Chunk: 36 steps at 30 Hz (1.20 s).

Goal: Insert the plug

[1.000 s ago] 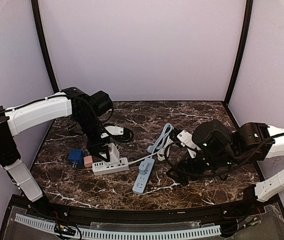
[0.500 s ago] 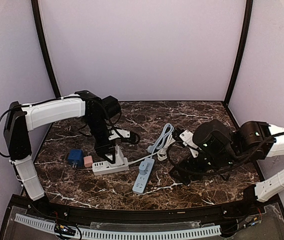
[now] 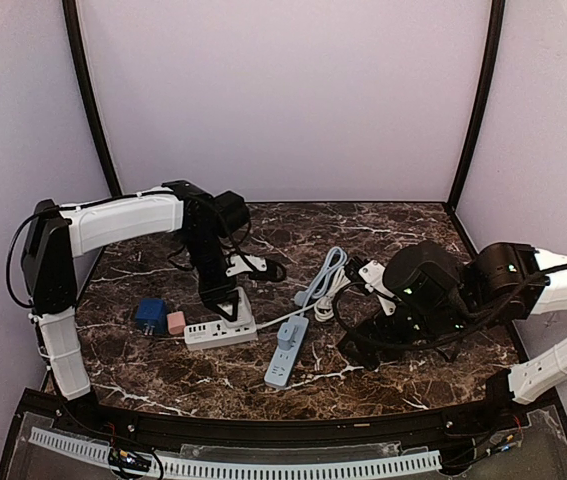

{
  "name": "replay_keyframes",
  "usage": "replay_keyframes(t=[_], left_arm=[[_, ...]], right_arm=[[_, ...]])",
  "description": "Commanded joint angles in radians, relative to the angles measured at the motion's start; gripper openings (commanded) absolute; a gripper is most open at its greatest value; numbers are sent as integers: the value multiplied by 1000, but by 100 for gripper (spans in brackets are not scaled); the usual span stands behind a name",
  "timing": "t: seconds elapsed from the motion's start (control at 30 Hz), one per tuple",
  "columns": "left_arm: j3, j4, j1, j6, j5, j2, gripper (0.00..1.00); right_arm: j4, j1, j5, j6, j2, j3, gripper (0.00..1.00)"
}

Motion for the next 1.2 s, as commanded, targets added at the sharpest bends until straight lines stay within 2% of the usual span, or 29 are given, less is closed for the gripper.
replay_keyframes(t=[0.0, 1.17], left_arm=[[15, -32, 5, 1, -14, 9, 1], [18, -3, 6, -46, -20, 48, 1]], right_arm=[[-16, 9, 7, 20, 3, -1, 99], [2, 17, -22, 61, 49, 14, 99]])
